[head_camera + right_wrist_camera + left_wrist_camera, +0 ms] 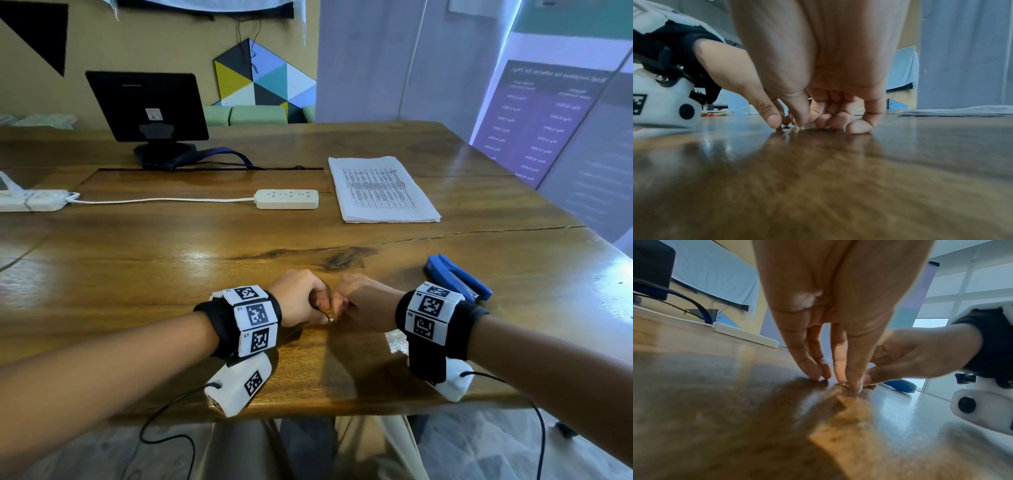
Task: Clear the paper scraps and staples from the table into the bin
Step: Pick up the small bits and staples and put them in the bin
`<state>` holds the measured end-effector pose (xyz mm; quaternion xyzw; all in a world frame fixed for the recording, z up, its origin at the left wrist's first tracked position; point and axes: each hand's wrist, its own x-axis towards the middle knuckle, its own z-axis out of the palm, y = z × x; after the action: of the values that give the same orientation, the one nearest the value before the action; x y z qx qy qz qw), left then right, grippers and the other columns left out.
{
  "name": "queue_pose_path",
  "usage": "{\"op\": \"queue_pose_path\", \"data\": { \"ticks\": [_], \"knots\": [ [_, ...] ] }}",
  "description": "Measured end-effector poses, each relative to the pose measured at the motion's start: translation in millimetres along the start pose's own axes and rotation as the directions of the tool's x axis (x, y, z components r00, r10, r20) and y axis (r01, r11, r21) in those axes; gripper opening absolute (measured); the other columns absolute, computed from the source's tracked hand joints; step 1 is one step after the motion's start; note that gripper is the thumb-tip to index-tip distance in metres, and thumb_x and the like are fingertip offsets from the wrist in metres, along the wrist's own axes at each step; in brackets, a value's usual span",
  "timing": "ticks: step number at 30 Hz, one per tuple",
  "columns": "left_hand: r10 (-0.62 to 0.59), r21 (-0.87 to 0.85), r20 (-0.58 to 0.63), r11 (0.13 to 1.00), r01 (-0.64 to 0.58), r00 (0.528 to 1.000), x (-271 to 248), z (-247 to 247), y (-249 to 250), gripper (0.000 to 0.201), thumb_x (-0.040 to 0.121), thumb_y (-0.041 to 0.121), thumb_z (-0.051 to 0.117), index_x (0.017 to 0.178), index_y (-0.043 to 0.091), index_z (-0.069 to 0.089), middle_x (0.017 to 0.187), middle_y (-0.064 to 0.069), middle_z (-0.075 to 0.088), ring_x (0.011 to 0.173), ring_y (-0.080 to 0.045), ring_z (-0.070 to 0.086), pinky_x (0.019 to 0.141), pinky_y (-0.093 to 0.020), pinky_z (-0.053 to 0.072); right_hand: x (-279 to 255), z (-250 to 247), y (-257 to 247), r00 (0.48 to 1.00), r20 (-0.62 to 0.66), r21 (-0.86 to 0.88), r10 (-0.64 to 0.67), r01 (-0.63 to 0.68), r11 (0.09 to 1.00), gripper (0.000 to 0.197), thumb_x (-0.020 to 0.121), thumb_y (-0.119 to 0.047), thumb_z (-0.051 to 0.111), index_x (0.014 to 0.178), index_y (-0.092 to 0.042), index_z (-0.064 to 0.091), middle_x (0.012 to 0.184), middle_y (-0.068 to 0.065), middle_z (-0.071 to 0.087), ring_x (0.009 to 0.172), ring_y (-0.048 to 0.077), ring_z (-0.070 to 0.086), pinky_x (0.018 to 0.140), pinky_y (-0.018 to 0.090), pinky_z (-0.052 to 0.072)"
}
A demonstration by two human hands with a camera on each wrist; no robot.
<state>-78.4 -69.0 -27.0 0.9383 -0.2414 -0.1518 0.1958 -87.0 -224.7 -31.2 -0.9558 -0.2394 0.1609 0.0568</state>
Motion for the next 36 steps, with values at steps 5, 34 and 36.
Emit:
{"op": "queue_pose_path", "data": {
  "ticks": [5,34,36],
  "knots": [
    [0.018,0.010,0.004,1.000,-0.018,1.000,2,2,2,0.017,0.078,0.025,0.073,0.092,0.017,0.071,0.088,0.003,0.063,0.080,-0.012,0.054,0.064,-0.022,0.041,-8,-2,2,1.000,0.007,-0.001,0.001,-0.001,1.000,0.027,0.095,-0.010,0.037,0.103,-0.010,0.063,0.100,0.001,0.046,0.109,0.019,0.045,0.099,0.028,0.033],
    [0.282,0.115,0.101,0.949,-0.293,0.954,22,4,3,0.009,0.080,0.019,0.070,0.087,0.016,0.075,0.097,0.003,0.067,0.090,-0.012,0.063,0.086,-0.030,0.050,-18,3,36,0.985,-0.119,0.304,0.124,-0.083,0.949,0.014,0.090,-0.024,0.058,0.093,-0.016,0.068,0.090,-0.008,0.055,0.085,0.008,0.050,0.079,0.020,0.037],
    [0.275,0.155,0.109,0.945,-0.289,0.955,22,4,8,0.007,0.082,0.017,0.068,0.087,0.014,0.073,0.096,0.002,0.067,0.089,-0.013,0.062,0.085,-0.031,0.050,-18,3,36,0.985,-0.123,0.300,0.124,-0.082,0.950,0.016,0.090,-0.024,0.058,0.096,-0.014,0.069,0.091,-0.008,0.055,0.086,0.008,0.050,0.080,0.020,0.037]
  ]
}}
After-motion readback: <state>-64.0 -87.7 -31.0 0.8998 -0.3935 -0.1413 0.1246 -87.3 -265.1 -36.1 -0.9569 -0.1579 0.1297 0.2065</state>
